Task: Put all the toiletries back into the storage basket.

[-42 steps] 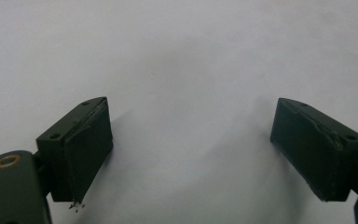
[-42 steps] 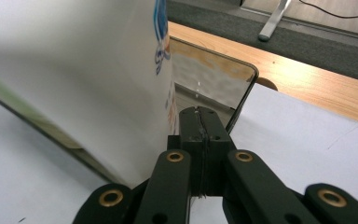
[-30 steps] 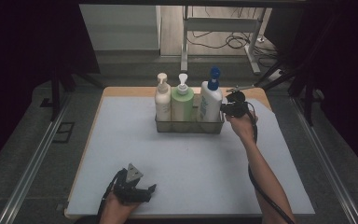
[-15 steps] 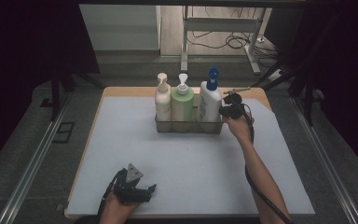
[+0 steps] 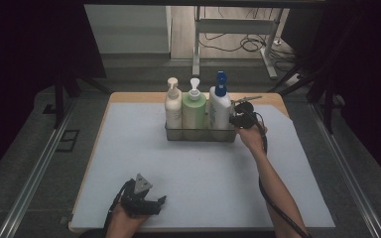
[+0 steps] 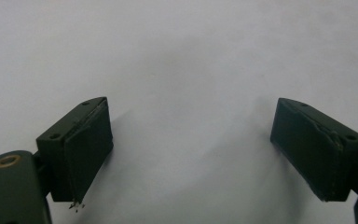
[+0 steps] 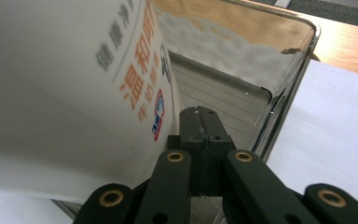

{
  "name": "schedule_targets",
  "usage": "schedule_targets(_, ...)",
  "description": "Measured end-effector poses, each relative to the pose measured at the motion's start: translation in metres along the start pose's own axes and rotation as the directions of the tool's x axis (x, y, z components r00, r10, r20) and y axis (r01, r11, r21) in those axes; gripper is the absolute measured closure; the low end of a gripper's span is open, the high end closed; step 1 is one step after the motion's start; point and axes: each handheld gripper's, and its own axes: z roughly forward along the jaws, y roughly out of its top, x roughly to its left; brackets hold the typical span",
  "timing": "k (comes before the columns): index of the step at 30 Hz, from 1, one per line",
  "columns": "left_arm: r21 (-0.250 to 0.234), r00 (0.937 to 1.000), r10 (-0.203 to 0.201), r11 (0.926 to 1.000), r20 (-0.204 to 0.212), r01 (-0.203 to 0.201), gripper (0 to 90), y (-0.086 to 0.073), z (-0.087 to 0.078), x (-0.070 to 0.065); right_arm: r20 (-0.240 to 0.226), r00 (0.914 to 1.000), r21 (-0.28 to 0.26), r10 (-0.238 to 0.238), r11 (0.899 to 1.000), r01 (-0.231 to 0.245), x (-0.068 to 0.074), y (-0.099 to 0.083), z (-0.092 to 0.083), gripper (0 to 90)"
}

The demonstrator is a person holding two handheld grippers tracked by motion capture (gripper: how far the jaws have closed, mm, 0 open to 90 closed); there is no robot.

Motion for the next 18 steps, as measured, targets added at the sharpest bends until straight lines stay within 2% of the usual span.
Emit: schedule_targets(18, 0.000, 1.0000, 0.000, 1.0000, 0.001, 0.000, 12.4, 0.000, 0.000, 0.000, -0.038, 0.9992, 0.012, -0.015, 1.000, 0.016, 0.012, -0.003, 0.007, 89.7)
